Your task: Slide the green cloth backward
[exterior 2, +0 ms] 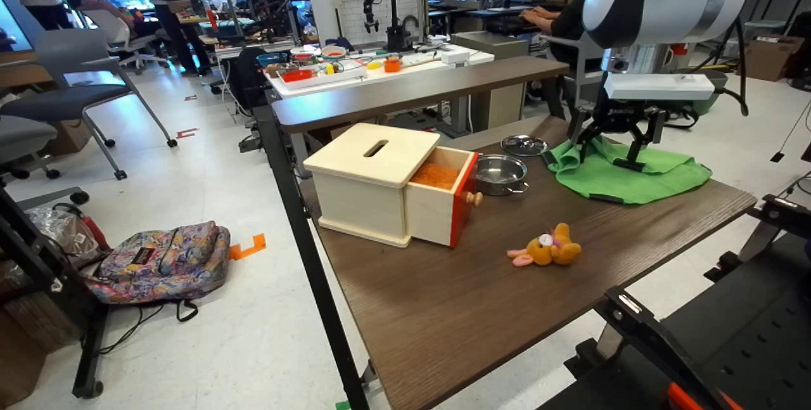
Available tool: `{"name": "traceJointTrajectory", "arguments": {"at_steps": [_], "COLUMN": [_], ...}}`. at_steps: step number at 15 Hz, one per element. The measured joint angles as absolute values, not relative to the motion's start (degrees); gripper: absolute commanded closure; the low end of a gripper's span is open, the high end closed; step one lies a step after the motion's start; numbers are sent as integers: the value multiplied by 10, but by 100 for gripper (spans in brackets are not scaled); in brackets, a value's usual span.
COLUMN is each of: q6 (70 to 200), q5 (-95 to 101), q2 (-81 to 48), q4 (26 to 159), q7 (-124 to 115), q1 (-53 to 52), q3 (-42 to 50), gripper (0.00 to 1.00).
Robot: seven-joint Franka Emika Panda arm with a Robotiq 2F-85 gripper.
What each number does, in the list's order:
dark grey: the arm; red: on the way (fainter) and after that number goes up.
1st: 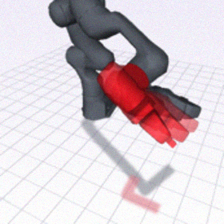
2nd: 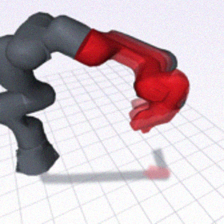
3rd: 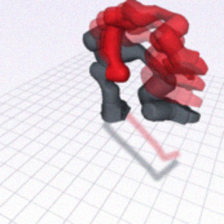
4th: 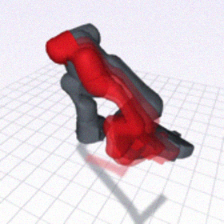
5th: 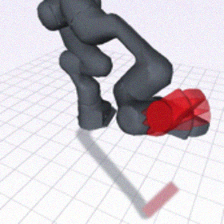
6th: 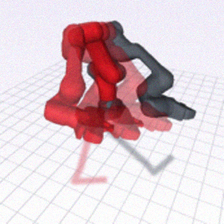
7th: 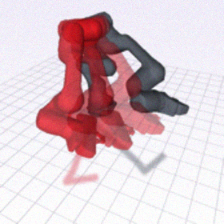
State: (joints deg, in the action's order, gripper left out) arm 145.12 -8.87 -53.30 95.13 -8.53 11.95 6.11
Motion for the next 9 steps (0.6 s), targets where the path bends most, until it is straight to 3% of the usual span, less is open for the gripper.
{"name": "traceJointTrajectory", "arguments": {"at_steps": [9], "q6": [1403], "q5": [-89], "q2": [-585], "q4": [843], "q7": [-149], "q1": [118], "q3": [65], "gripper": [0]}}
